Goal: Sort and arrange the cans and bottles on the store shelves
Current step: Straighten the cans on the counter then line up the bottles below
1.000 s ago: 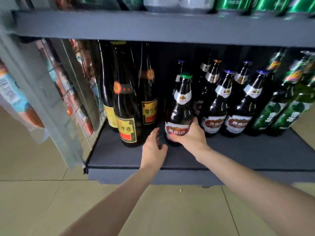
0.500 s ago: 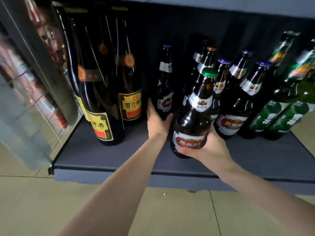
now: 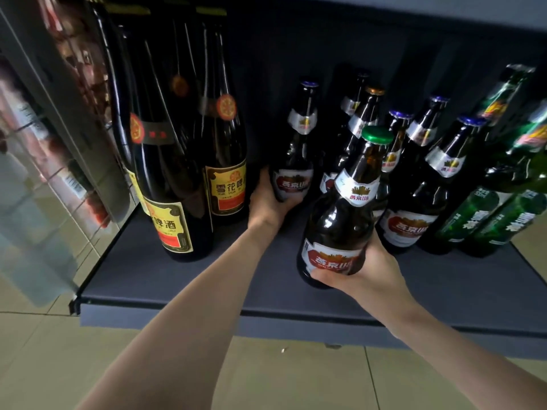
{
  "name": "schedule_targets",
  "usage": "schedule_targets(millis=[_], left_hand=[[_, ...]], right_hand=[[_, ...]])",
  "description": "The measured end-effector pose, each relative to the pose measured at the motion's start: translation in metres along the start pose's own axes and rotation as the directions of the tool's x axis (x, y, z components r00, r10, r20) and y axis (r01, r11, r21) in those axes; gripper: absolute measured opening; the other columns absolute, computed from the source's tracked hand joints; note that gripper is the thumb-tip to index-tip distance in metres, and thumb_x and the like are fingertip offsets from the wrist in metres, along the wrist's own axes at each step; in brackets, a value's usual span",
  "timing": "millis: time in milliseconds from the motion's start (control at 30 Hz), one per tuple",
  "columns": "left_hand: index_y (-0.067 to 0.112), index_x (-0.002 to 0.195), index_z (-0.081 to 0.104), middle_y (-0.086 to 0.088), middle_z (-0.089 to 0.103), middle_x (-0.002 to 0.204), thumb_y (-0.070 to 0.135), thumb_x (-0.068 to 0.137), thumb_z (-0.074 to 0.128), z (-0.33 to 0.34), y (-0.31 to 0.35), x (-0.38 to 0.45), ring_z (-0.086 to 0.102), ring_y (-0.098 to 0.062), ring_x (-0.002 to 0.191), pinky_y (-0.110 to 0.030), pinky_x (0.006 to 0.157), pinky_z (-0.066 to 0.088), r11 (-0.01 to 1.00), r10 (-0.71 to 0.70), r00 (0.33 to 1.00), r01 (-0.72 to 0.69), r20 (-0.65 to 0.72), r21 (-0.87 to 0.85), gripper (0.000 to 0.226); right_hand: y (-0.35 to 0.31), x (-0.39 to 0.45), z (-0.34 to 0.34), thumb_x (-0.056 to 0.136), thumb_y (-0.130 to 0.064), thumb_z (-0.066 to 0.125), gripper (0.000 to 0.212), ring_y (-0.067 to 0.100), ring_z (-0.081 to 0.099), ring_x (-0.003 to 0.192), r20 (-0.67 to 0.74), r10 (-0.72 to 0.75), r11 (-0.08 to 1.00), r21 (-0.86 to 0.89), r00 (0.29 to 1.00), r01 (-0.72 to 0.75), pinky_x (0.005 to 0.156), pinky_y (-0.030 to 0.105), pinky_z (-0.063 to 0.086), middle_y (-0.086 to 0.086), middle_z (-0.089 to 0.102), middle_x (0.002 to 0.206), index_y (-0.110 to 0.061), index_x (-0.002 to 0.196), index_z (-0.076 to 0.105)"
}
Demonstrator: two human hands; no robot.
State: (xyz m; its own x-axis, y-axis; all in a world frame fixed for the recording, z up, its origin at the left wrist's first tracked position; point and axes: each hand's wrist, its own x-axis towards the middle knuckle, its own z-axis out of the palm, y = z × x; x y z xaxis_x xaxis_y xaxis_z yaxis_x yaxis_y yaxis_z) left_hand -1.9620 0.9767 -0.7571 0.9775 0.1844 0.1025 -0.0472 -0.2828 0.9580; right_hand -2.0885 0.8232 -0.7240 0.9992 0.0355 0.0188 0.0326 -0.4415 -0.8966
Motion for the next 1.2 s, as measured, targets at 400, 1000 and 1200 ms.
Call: schedule_targets(millis=[400,1000,1200], left_hand=[[0.023,0.149,0.006,-0.002,0.035,0.148,0.016,0.079,0.073,-0.01,0.007,-0.016,0.032,-0.017,0.136,-0.025,0.108,0.026,0.997,0.032,0.99,-0.041,0.137,0.061,0.097],[0.032,0.148,0.004,-0.008,0.04,0.145,-0.004,0.086,0.051,-0.056,-0.017,-0.062,0.038,-0.02,0.134,-0.028,0.108,0.03,0.975,0.023,0.971,-0.074,0.237,0.211,0.085],[0.033,0.147,0.003,-0.009,0.039,0.145,-0.008,0.085,0.05,-0.061,-0.019,-0.065,0.038,-0.017,0.134,-0.026,0.107,0.03,0.966,0.019,0.966,-0.085,0.259,0.243,0.089]], right_hand=[[0.002,0.001,0.003,0.062,-0.02,0.086,0.074,-0.019,0.053,0.084,-0.02,0.032,0.998,-0.06,0.999,-0.033,0.065,0.0,0.041,-0.026,0.059,0.098,-0.039,0.118,0.042],[-0.005,0.016,0.052,0.06,-0.028,0.087,0.063,0.015,0.057,0.098,-0.294,-0.021,0.995,-0.102,0.955,-0.01,0.081,0.023,0.046,0.002,0.059,0.108,-0.015,0.104,0.043],[-0.014,0.037,0.073,0.066,-0.026,0.083,0.064,0.026,0.056,0.105,-0.348,-0.016,0.986,-0.159,0.937,-0.043,0.092,0.042,0.047,0.011,0.055,0.112,-0.004,0.109,0.043]])
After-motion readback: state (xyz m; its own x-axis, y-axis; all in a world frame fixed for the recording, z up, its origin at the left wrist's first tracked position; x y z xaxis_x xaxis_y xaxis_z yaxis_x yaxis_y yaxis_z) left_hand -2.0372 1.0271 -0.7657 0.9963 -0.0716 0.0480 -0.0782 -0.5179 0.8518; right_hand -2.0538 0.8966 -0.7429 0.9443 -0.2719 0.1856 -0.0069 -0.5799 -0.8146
